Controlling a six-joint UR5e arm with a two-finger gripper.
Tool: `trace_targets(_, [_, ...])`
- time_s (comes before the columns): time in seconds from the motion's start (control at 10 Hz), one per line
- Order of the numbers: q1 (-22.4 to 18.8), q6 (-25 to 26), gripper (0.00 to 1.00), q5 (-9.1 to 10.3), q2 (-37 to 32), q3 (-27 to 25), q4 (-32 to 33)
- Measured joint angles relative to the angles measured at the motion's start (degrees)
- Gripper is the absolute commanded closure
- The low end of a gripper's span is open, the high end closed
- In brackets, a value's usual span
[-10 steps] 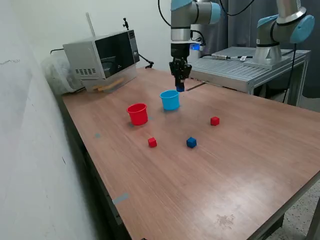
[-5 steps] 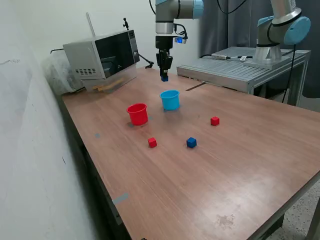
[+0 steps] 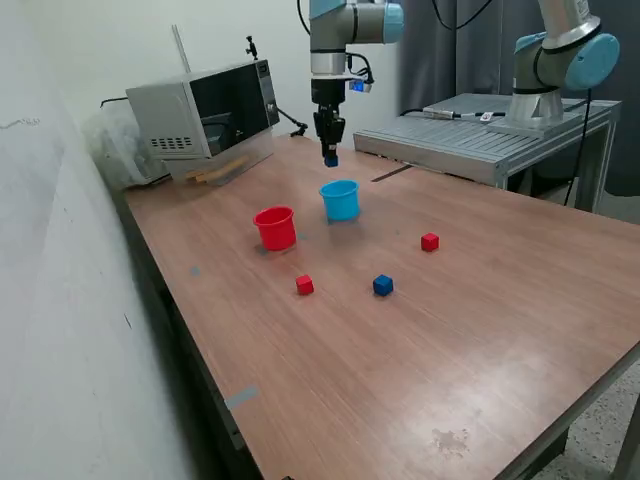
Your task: Place red objects in the red bin, and blue objects in the blue bin.
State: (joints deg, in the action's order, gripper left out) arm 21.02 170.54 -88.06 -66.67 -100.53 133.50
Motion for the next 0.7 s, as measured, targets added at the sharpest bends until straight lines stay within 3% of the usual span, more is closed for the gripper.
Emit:
trace_targets(0.1, [-0.1, -0.2, 1.00, 0.08, 0.2, -0.2, 0.0])
trace_targets(0.2, [-0.2, -0.4, 0.00, 0.16, 0.4, -0.4, 0.1])
trace_targets(0.7, [-0.2, -0.8, 0.00, 0.26, 0.8, -0.5, 0.2])
